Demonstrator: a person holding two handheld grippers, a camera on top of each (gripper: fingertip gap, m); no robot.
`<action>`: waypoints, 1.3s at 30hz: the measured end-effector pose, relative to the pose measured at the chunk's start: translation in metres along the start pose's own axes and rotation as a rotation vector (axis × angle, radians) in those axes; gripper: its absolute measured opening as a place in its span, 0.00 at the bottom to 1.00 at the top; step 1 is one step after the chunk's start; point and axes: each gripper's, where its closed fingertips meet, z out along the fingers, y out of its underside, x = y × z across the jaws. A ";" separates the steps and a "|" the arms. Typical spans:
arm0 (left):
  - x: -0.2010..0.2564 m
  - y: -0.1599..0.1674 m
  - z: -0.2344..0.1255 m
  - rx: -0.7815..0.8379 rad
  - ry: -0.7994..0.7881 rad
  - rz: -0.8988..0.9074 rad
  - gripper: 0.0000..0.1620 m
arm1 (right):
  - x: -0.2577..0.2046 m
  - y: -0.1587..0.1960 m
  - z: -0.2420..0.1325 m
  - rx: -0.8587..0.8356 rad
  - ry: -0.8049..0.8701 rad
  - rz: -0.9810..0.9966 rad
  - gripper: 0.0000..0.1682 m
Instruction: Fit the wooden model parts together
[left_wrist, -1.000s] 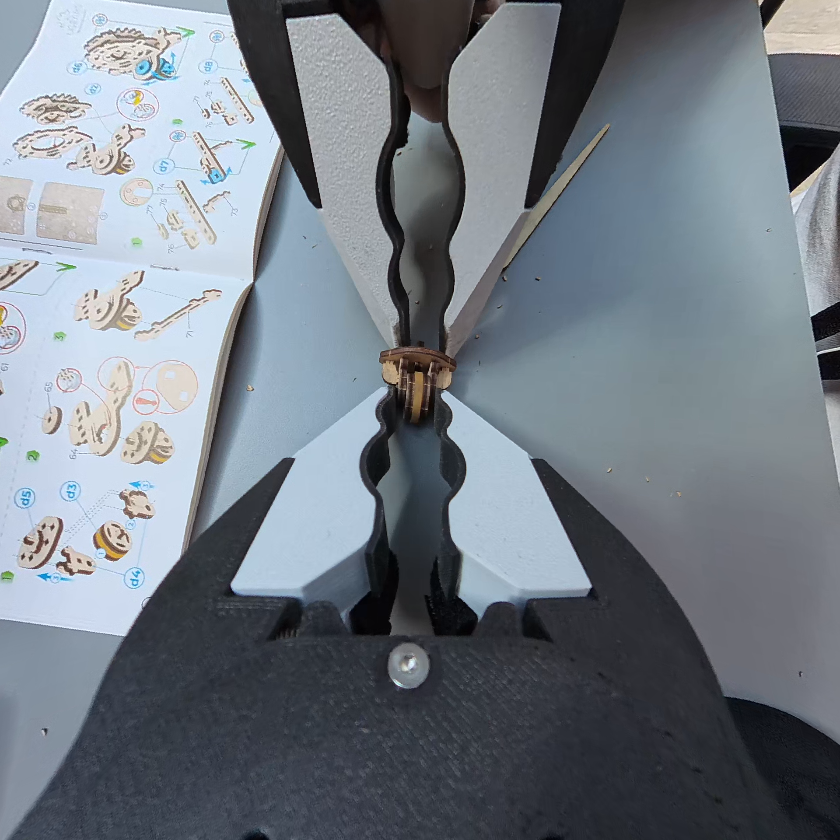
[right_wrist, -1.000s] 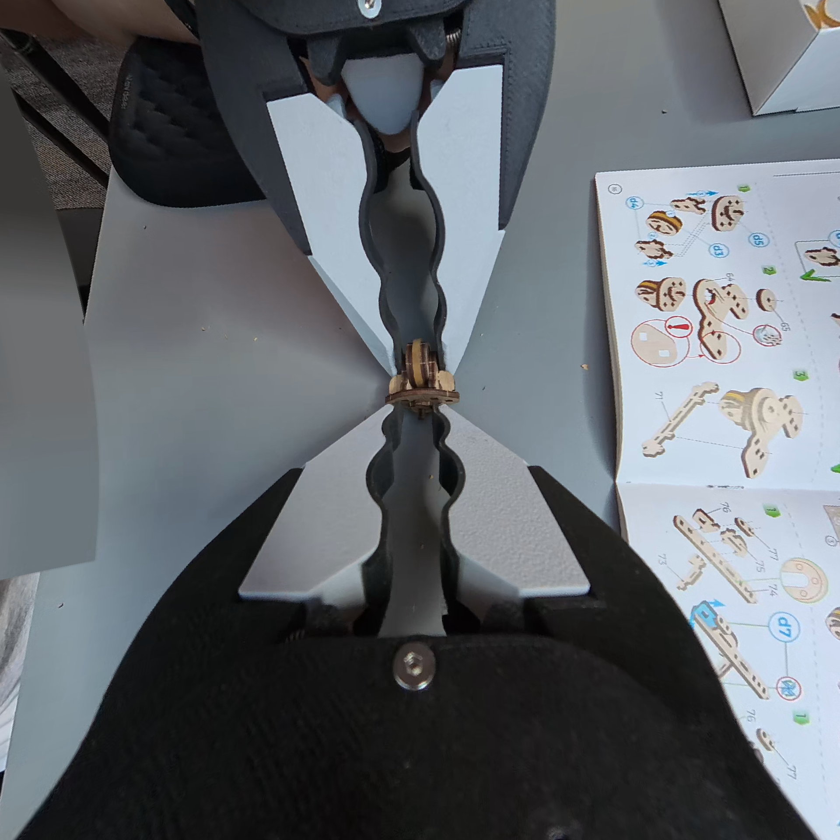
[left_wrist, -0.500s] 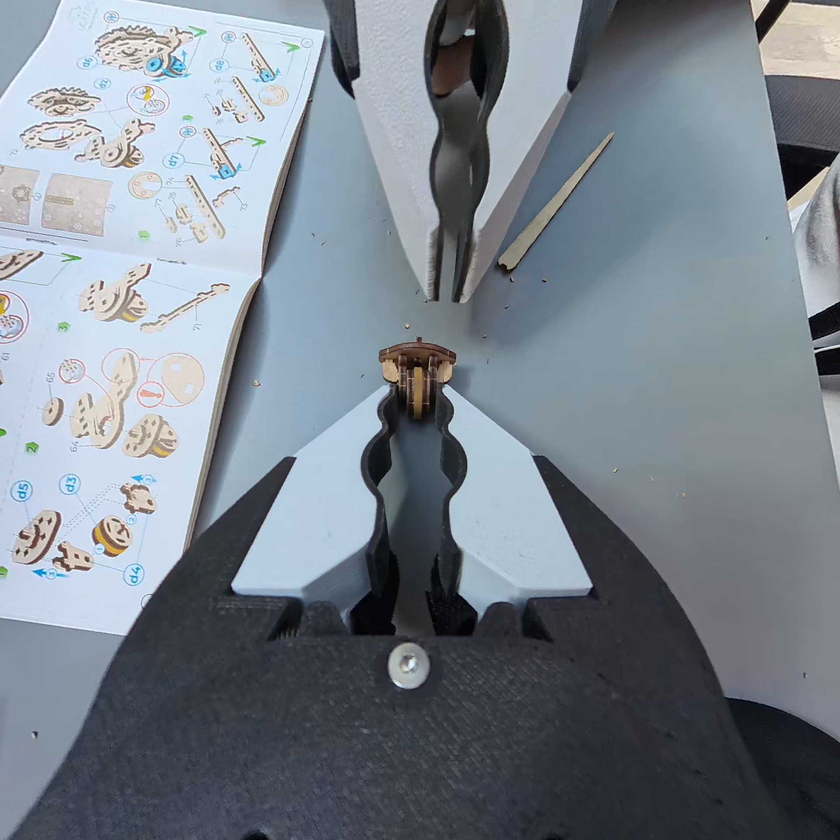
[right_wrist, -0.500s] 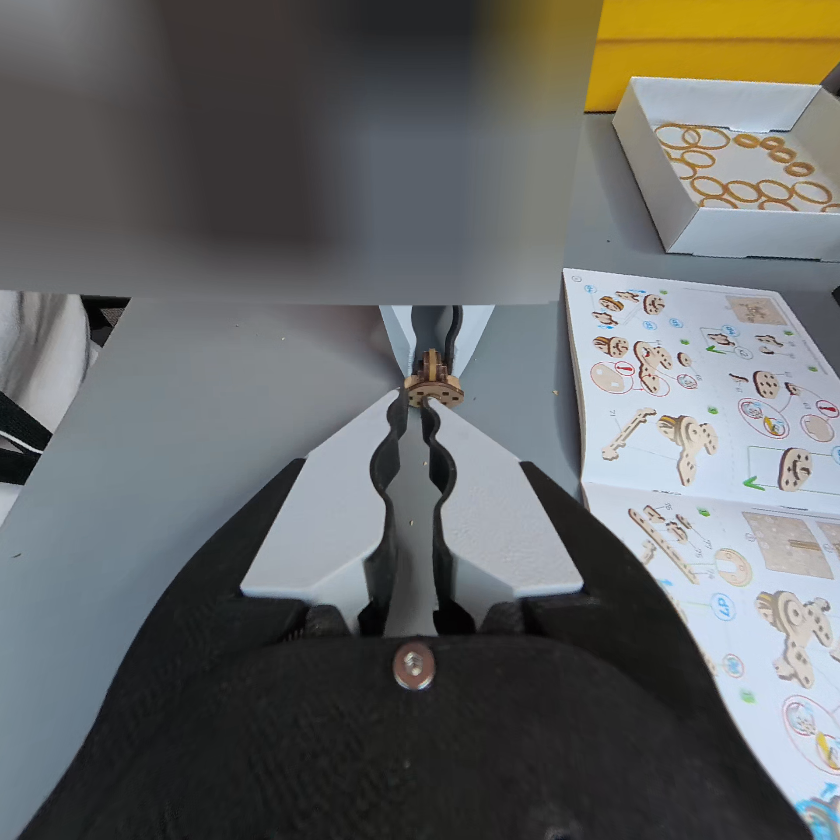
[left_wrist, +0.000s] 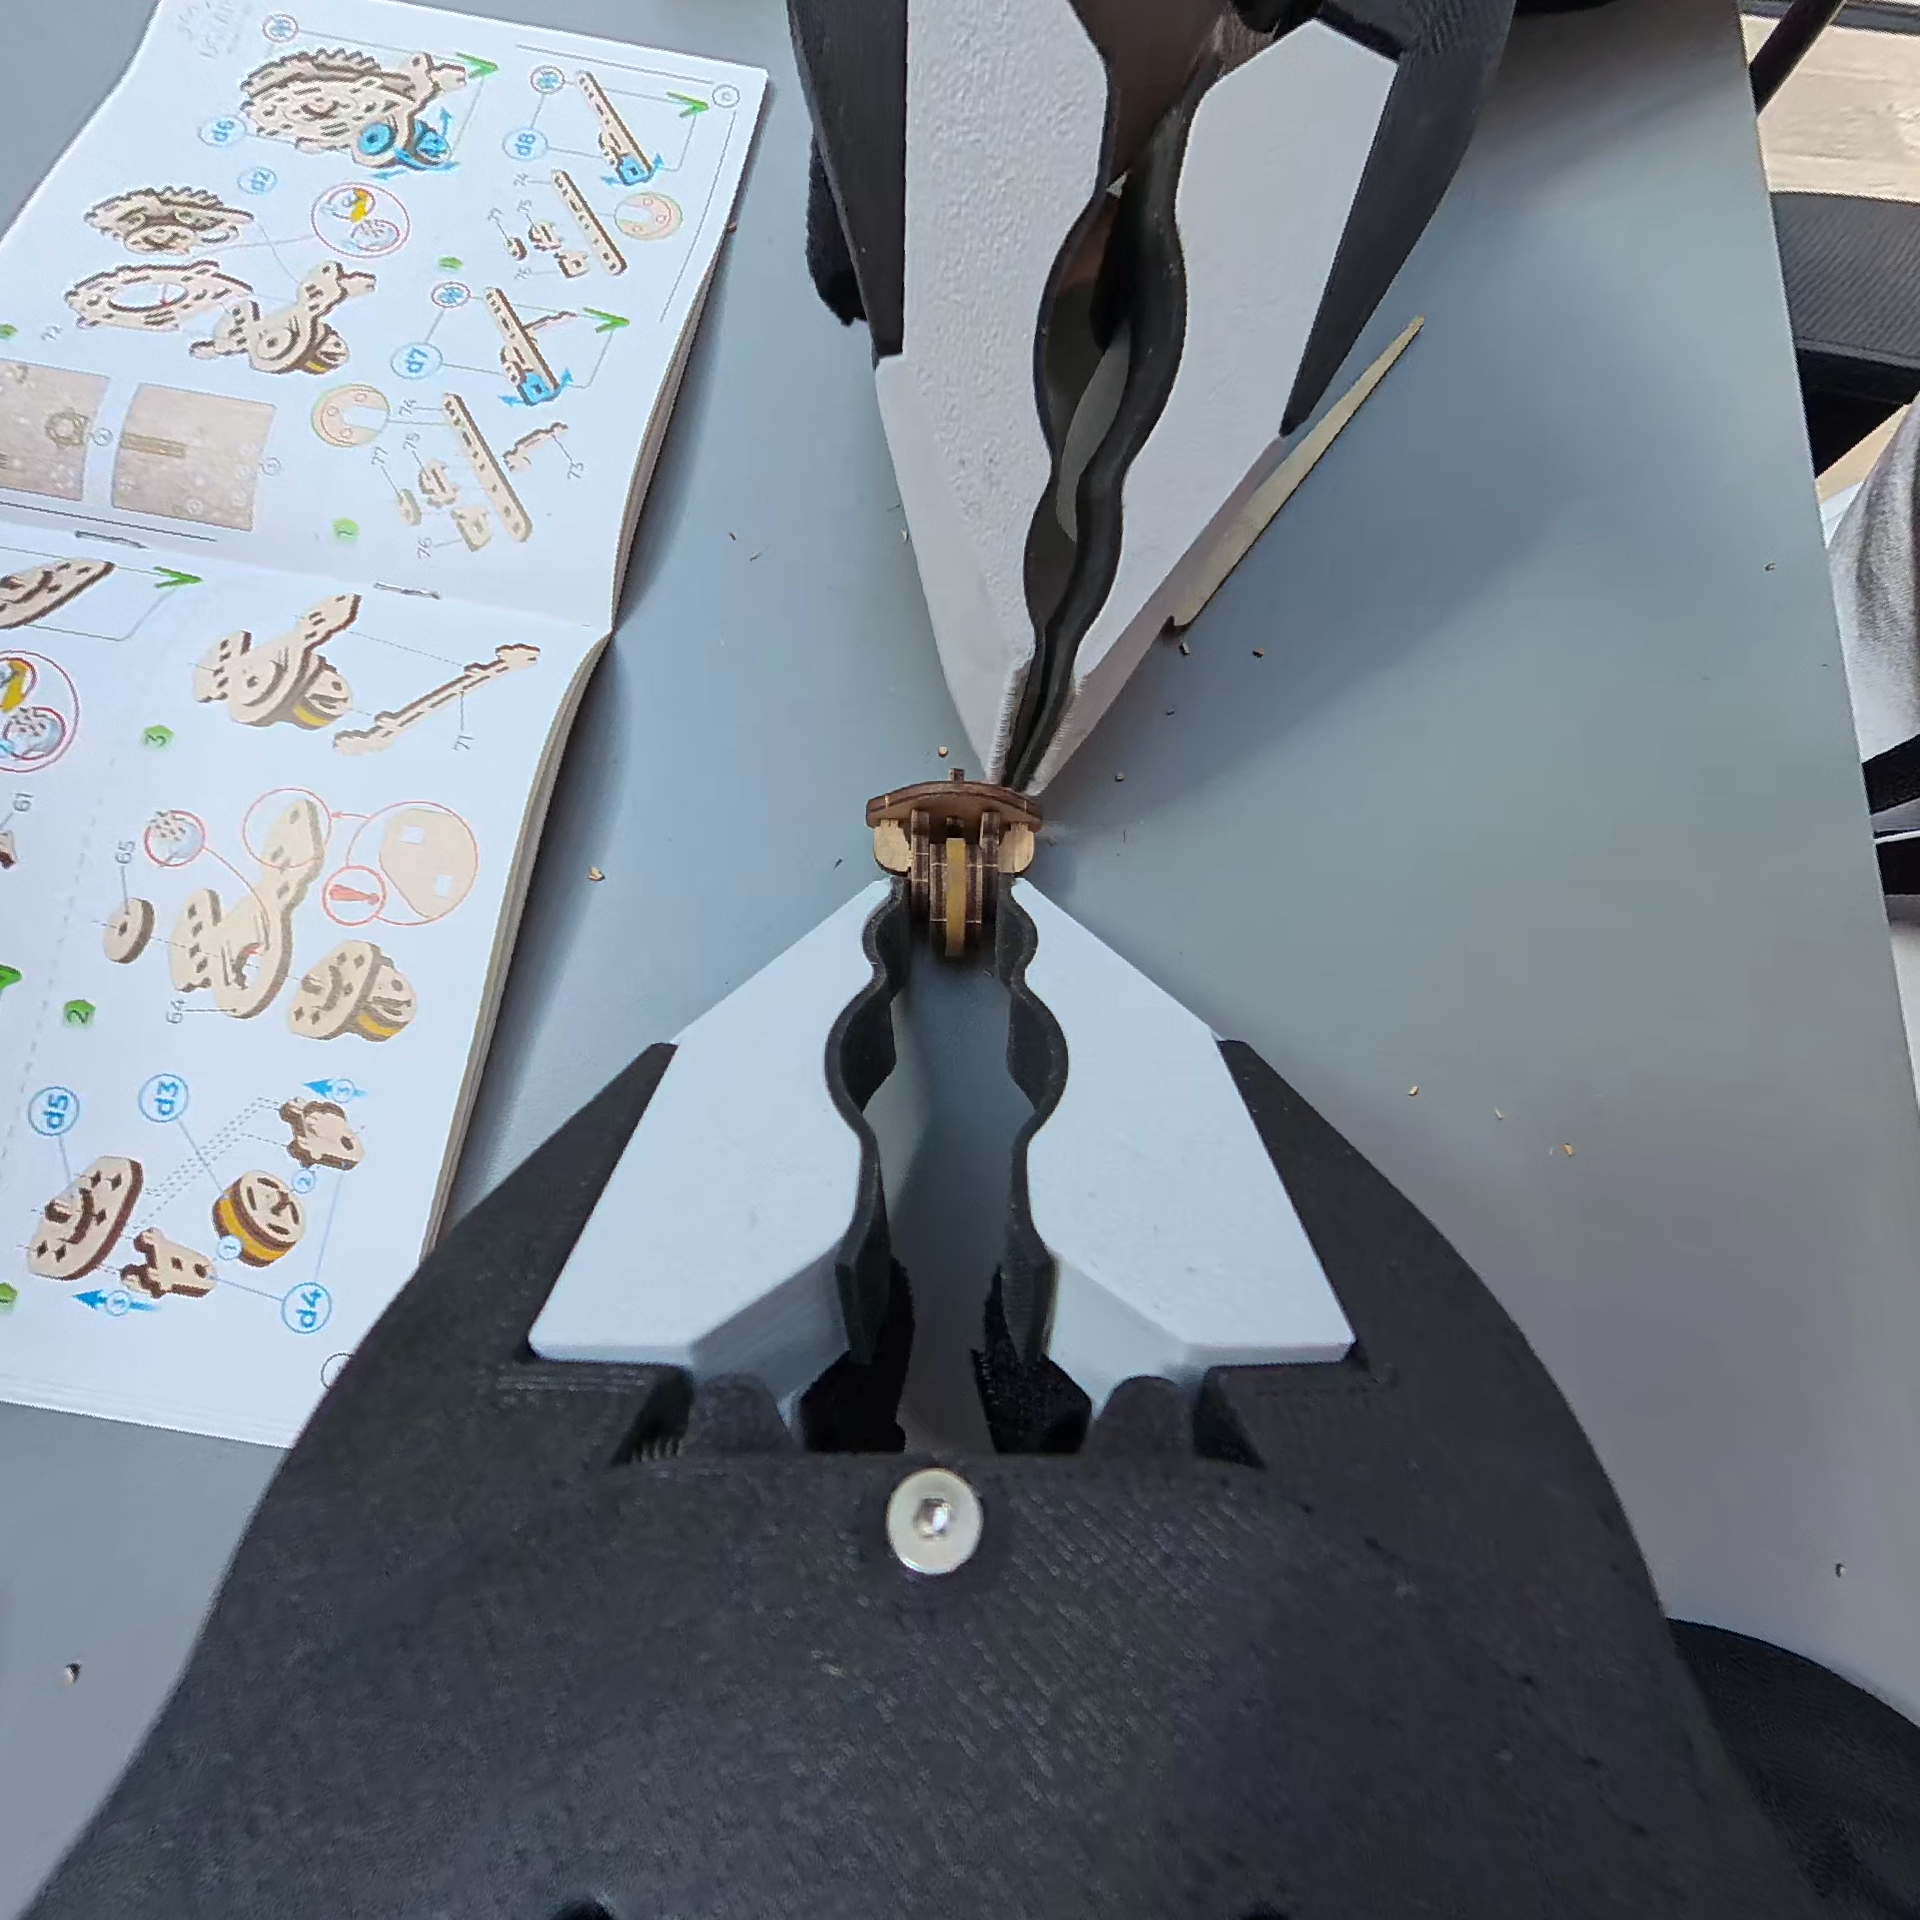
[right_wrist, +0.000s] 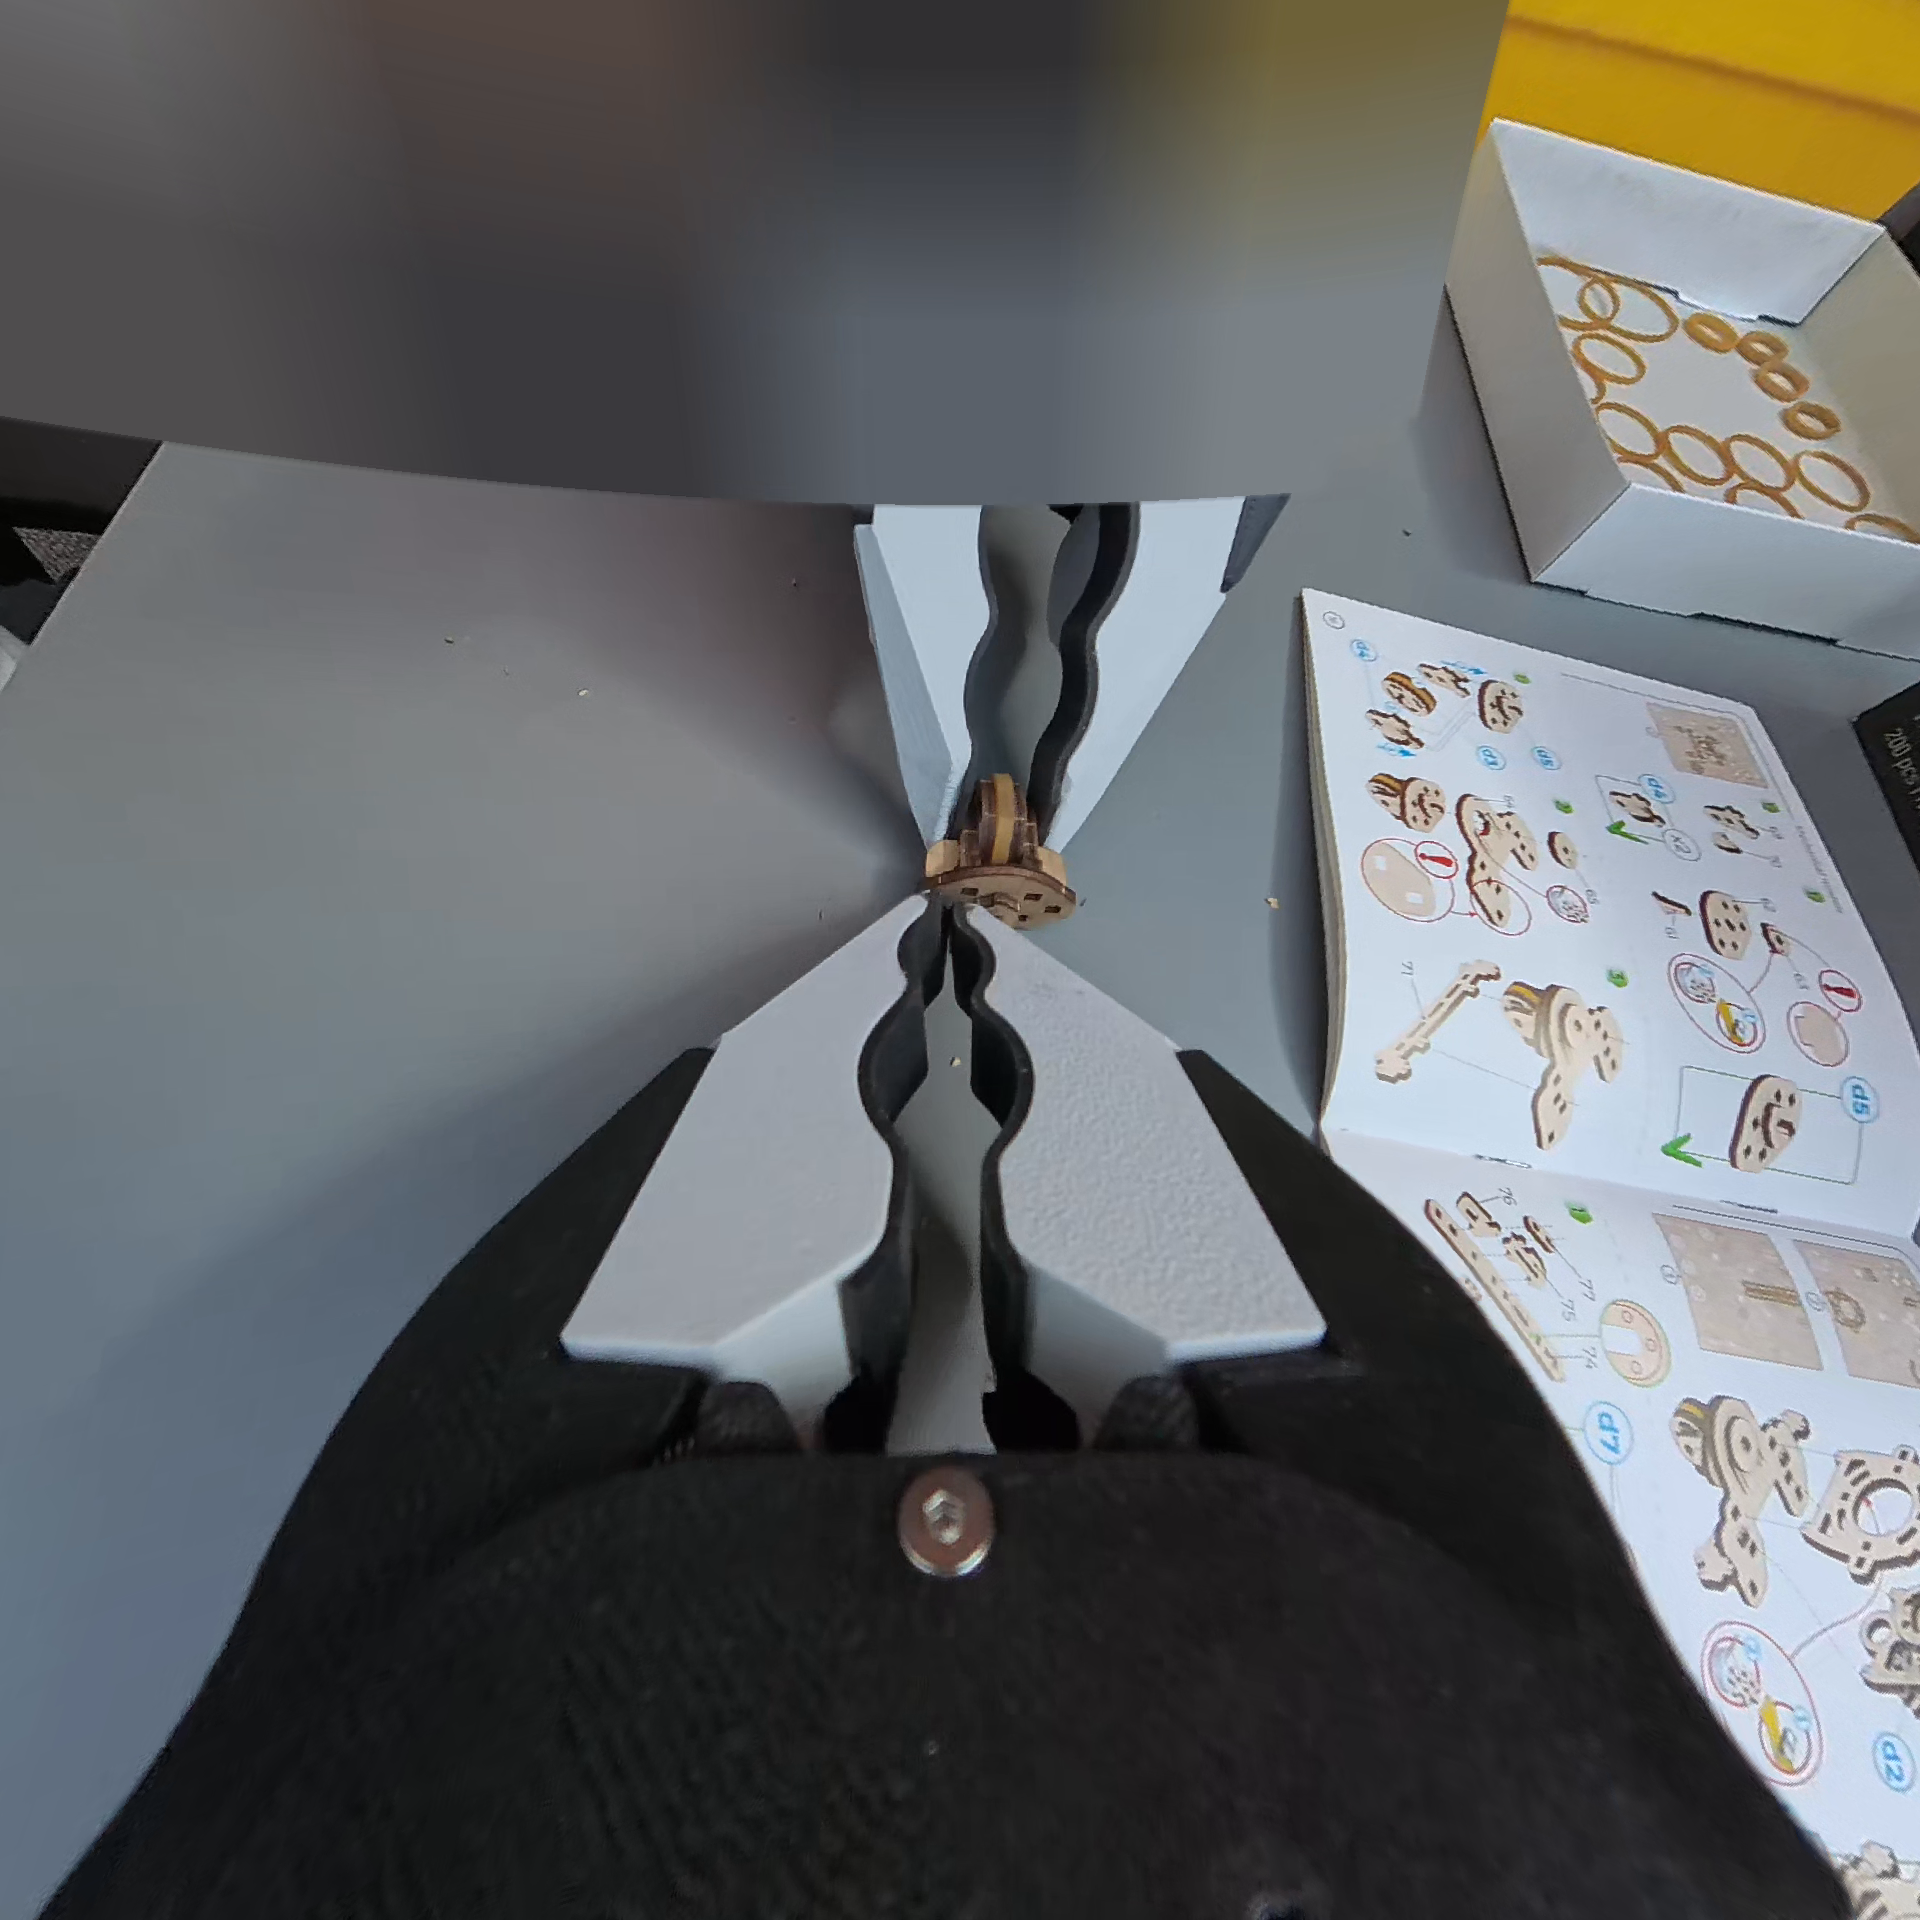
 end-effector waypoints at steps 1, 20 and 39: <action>0.000 0.000 0.000 0.000 0.001 -0.002 0.09 | -0.001 0.001 0.000 -0.006 -0.004 -0.010 0.00; 0.000 0.000 0.001 -0.005 0.003 0.005 0.09 | 0.003 0.007 -0.005 -0.067 -0.069 -0.006 0.05; 0.001 -0.001 0.001 -0.009 0.000 0.010 0.09 | 0.006 0.013 0.009 -0.276 -0.080 0.100 0.11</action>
